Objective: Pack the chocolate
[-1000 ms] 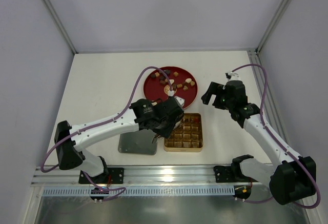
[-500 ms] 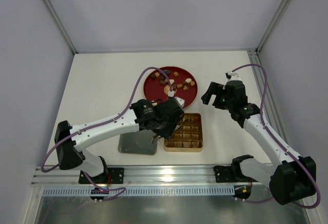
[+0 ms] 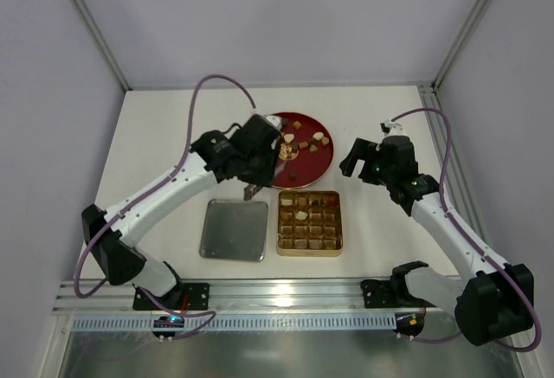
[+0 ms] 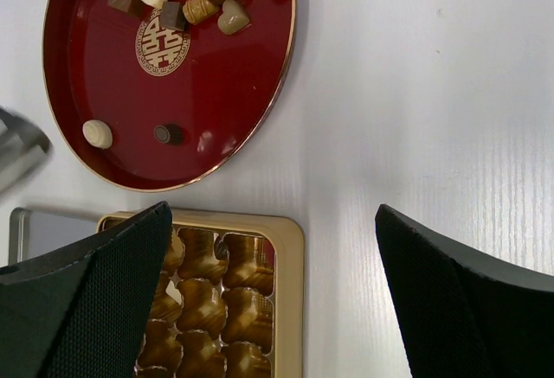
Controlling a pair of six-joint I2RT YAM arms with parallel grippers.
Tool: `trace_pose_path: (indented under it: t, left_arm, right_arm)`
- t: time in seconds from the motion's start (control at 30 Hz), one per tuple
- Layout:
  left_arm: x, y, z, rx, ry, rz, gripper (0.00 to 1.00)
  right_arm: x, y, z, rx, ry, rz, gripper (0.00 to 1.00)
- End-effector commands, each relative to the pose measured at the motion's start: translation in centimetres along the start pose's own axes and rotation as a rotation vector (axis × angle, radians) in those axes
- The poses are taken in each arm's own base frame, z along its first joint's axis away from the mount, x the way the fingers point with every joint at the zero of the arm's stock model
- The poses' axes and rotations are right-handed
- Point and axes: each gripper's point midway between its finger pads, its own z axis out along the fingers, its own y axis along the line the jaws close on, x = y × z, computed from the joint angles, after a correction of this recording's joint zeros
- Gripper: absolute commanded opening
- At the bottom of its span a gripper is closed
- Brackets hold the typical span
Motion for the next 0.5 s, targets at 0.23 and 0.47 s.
trace_pose_path:
  t: [0.23,0.47]
  left_arm:
    - [-12.2,18.7,4.3,-0.267,-0.193,-0.373,0.41]
    - [-11.5,30.2,12.1,-0.405,-0.147,-0.575,0.39]
  right_arm:
    - [-2.0,2.8,-0.9,-0.123,-0.039,0.008,1.0]
    - [-2.0,3.0,-1.0,-0.134,-0.037,0.003,1.0]
